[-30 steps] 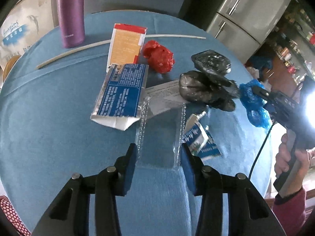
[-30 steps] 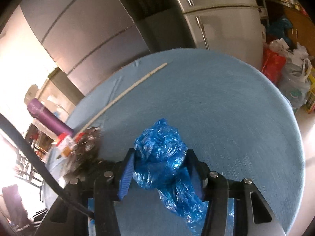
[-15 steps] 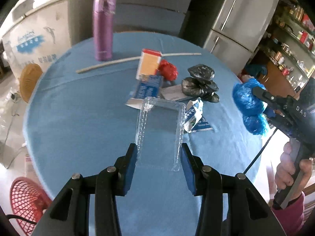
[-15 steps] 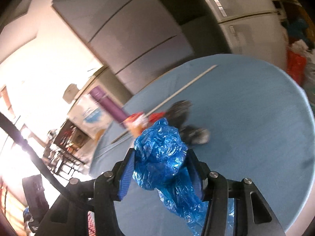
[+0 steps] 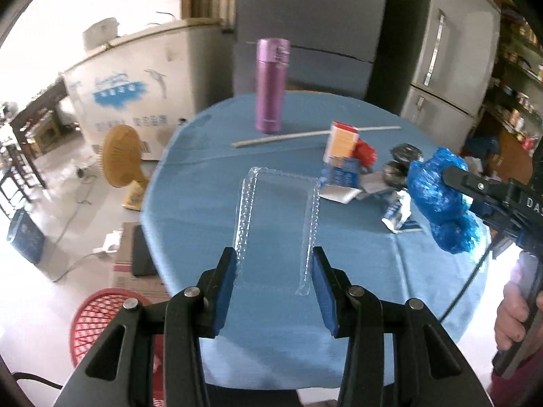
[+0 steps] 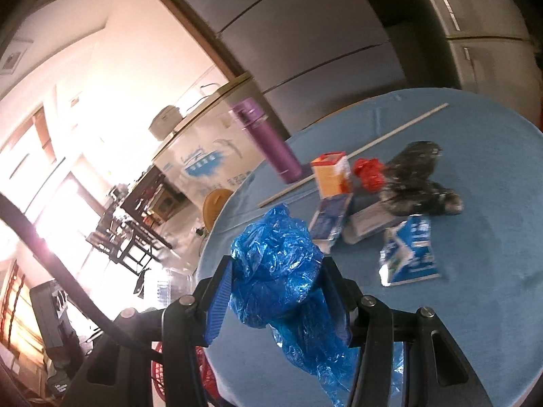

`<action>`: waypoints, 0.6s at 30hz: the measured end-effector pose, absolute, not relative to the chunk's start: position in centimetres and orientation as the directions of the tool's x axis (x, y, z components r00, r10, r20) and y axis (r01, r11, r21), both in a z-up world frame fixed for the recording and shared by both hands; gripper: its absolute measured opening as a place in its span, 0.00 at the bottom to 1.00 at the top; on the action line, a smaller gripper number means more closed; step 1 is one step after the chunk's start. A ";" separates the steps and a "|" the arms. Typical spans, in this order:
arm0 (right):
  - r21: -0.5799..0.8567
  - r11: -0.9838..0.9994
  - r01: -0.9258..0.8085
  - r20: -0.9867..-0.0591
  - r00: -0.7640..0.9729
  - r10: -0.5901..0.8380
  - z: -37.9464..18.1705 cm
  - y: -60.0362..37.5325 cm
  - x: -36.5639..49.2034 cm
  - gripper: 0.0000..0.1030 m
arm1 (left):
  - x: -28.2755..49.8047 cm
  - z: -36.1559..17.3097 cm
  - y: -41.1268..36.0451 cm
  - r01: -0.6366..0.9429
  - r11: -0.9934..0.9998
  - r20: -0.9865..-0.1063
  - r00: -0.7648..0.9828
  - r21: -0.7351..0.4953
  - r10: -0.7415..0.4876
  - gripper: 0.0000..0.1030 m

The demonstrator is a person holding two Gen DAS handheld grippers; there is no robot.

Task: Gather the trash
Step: 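Carry the clear tray and blue bag over the red basket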

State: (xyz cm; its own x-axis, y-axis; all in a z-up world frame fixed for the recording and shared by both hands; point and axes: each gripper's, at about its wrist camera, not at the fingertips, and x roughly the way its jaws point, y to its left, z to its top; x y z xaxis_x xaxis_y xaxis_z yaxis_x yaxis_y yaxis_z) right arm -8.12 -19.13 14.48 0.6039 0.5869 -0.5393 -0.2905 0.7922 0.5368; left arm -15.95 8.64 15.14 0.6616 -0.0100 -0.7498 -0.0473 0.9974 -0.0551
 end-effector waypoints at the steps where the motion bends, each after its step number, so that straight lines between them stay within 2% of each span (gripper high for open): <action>1: 0.534 0.791 -0.299 -0.540 0.599 0.591 14.6 -18.5 -8.2 0.53 | -16.2 15.3 9.1 -0.060 0.997 -0.743 0.669 -0.045 0.007 0.45; 6: 0.534 0.780 -0.327 -0.545 0.572 0.613 14.7 -16.3 -8.4 0.53 | -17.1 15.6 10.8 -0.108 0.994 -0.719 0.691 0.002 0.076 0.45; 18: 0.520 0.759 -0.391 -0.560 0.515 0.649 14.7 -11.9 -8.9 0.53 | -18.2 15.0 13.6 -0.176 0.984 -0.710 0.690 0.026 0.143 0.45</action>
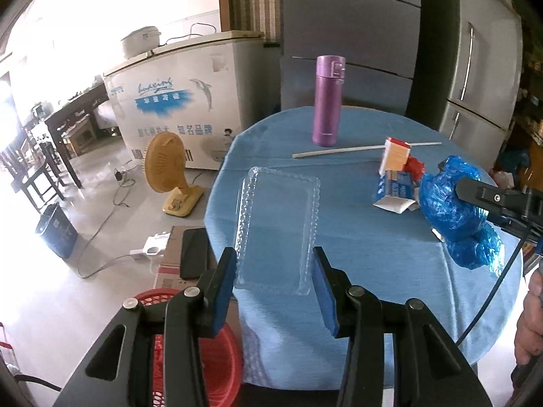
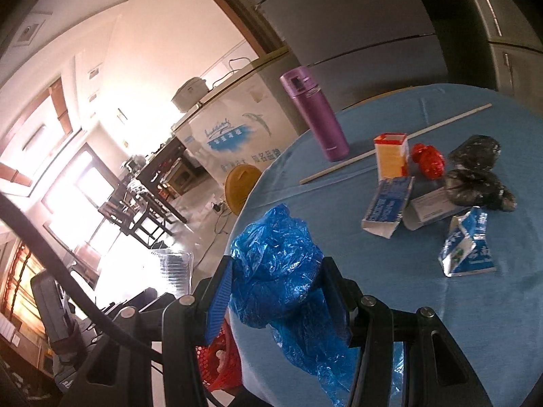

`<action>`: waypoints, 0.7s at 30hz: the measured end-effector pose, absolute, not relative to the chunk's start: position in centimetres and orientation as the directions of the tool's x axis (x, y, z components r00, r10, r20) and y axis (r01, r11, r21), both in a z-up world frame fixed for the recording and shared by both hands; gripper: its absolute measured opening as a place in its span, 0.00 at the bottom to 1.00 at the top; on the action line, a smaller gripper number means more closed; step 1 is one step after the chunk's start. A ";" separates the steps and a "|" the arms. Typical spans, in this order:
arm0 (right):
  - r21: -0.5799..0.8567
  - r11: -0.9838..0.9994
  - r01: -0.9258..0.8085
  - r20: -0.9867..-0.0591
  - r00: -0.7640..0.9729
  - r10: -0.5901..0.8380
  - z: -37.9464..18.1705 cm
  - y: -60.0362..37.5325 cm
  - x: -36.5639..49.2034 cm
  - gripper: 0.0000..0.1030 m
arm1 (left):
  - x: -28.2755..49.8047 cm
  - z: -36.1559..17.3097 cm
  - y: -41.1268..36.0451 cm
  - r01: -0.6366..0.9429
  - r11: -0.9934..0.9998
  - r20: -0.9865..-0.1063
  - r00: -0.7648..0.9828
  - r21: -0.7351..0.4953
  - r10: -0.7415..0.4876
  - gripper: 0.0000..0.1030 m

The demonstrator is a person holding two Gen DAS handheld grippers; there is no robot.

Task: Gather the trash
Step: 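Carry the clear tray and blue bag over the red basket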

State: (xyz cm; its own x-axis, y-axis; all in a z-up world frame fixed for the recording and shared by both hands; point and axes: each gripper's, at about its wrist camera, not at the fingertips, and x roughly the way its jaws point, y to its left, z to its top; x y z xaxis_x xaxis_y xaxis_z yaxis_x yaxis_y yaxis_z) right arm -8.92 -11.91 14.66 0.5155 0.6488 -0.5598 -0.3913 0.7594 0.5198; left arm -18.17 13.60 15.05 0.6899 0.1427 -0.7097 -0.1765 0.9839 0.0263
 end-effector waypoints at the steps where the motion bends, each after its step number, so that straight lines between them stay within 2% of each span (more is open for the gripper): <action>1: 0.520 0.757 -0.395 -0.561 0.511 0.652 14.7 -11.7 -9.0 0.53 | -18.2 15.0 13.7 -0.179 0.983 -0.709 0.690 0.027 0.145 0.45; 21: 0.510 0.707 -0.489 -0.606 0.379 0.699 13.5 -4.5 -9.1 0.53 | -19.7 13.3 18.5 -0.293 0.954 -0.735 0.633 0.066 0.245 0.45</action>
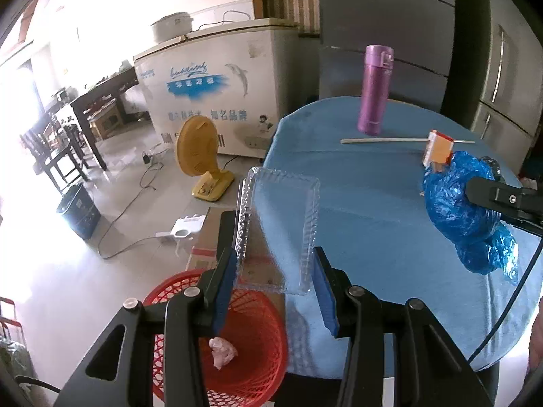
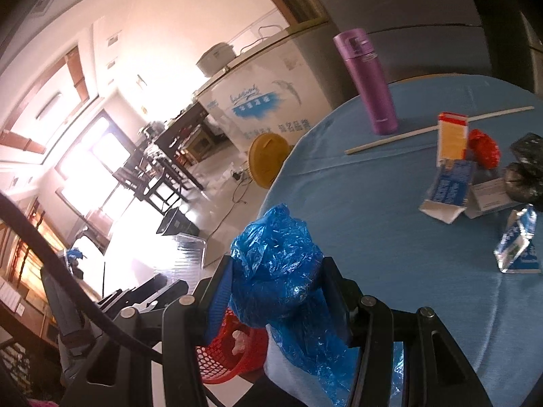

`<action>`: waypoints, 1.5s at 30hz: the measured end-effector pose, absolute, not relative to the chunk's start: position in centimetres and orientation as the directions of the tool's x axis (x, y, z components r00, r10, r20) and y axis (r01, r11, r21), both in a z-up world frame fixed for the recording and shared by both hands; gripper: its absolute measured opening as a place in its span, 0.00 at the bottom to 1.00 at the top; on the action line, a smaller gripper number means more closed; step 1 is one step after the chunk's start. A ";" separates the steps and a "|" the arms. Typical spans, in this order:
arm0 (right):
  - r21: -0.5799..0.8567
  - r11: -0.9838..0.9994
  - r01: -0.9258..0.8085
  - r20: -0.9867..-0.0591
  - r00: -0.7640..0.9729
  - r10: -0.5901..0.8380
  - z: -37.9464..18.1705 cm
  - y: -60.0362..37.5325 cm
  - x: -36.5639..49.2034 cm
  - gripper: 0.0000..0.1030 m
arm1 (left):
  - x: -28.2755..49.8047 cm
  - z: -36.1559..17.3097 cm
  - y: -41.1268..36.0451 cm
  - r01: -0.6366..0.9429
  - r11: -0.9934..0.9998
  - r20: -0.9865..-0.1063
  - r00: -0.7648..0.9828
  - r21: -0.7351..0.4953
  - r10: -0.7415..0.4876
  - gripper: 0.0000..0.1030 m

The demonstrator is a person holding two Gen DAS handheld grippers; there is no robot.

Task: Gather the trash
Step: 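Carry the clear tray and blue bag over the red basket, then open both tools to drop the tray and bag into the basket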

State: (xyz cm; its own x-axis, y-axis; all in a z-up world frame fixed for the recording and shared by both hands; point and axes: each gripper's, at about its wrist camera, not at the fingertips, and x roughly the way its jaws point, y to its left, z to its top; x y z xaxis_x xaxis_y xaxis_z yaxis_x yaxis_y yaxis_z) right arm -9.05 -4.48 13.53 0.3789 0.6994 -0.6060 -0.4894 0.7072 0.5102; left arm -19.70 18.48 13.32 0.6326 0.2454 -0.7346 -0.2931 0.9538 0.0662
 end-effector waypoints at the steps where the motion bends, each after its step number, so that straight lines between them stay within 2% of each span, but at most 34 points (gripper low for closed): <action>1: 0.516 0.700 -0.494 -0.606 0.367 0.705 13.5 -4.0 -9.0 0.53 | -19.7 13.2 18.7 -0.300 0.951 -0.736 0.629 0.069 0.252 0.45; 26: 0.592 0.598 -0.541 -0.637 0.141 0.758 9.5 7.1 -8.4 0.53 | -22.4 10.7 24.9 -0.427 0.900 -0.768 0.545 0.091 0.336 0.45; 45: 0.666 0.559 -0.494 -0.648 -0.011 0.762 5.2 14.4 -8.4 0.55 | -24.2 7.4 29.3 -0.493 0.866 -0.829 0.447 0.085 0.336 0.46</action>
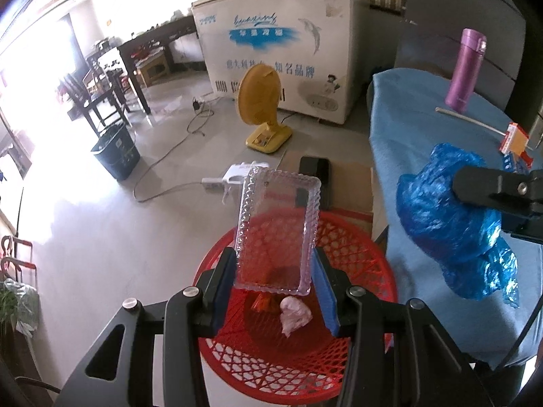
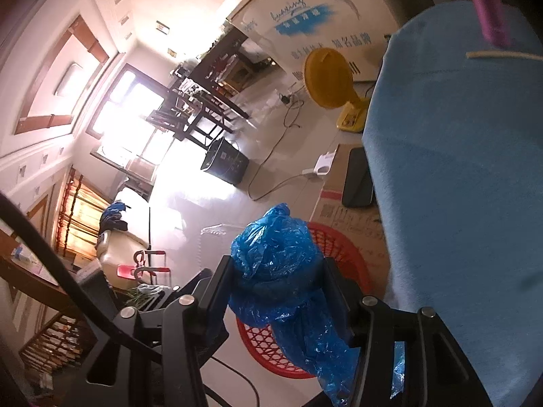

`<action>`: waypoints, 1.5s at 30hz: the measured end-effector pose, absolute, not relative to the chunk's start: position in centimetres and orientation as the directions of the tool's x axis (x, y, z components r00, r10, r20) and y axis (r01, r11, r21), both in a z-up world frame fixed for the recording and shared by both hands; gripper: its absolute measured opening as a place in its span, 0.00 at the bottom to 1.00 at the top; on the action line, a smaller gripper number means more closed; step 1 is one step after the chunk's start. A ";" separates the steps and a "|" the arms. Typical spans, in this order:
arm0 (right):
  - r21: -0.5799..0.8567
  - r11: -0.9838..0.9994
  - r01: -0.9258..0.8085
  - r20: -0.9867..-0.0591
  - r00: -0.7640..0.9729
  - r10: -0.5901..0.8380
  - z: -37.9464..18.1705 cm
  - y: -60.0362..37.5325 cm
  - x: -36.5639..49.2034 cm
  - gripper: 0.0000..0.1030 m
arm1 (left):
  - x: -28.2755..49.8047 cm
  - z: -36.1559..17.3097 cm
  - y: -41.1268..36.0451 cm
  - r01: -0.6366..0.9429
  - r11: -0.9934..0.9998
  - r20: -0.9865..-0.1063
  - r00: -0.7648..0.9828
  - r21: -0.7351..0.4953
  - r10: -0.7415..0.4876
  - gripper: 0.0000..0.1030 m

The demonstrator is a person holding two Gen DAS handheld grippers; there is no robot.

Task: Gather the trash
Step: 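Open both tools to drop the tray and bag into the basket, then move both open tools back over the table toward the blue cartons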

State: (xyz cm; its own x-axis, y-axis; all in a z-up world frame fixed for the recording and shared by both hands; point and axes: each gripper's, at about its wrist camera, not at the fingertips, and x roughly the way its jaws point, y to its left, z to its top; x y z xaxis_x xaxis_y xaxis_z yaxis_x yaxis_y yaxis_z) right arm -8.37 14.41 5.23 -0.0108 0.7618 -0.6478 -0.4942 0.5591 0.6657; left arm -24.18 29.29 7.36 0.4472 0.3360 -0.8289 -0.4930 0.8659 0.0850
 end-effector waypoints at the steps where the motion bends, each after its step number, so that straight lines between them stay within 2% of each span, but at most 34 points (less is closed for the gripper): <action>1: 0.671 0.558 -0.488 -0.647 -0.019 0.762 5.0 14.8 -8.3 0.55 | -24.4 7.0 29.6 -0.498 0.863 -0.836 0.438 0.082 0.332 0.46; 11: 0.698 0.554 -0.453 -0.651 -0.080 0.754 2.5 16.9 -9.1 0.56 | -26.4 4.7 31.2 -0.509 0.861 -0.879 0.406 0.009 0.250 0.48; 15: 0.705 0.561 -0.434 -0.653 -0.088 0.752 1.9 16.6 -9.0 0.60 | -26.9 4.6 31.4 -0.508 0.862 -0.882 0.411 -0.014 0.228 0.48; 18: 0.730 0.547 -0.410 -0.631 -0.096 0.770 1.8 16.4 -9.0 0.66 | -27.0 4.7 31.5 -0.504 0.864 -0.880 0.416 -0.013 0.229 0.50; 35: 0.703 0.583 -0.407 -0.649 -0.034 0.760 2.2 13.7 -8.9 0.66 | -26.7 4.8 30.6 -0.478 0.878 -0.880 0.421 -0.008 0.221 0.53; 45: 0.728 0.591 -0.349 -0.612 0.059 0.789 3.1 8.4 -7.2 0.66 | -24.8 5.7 27.4 -0.414 0.910 -0.877 0.429 0.024 0.218 0.54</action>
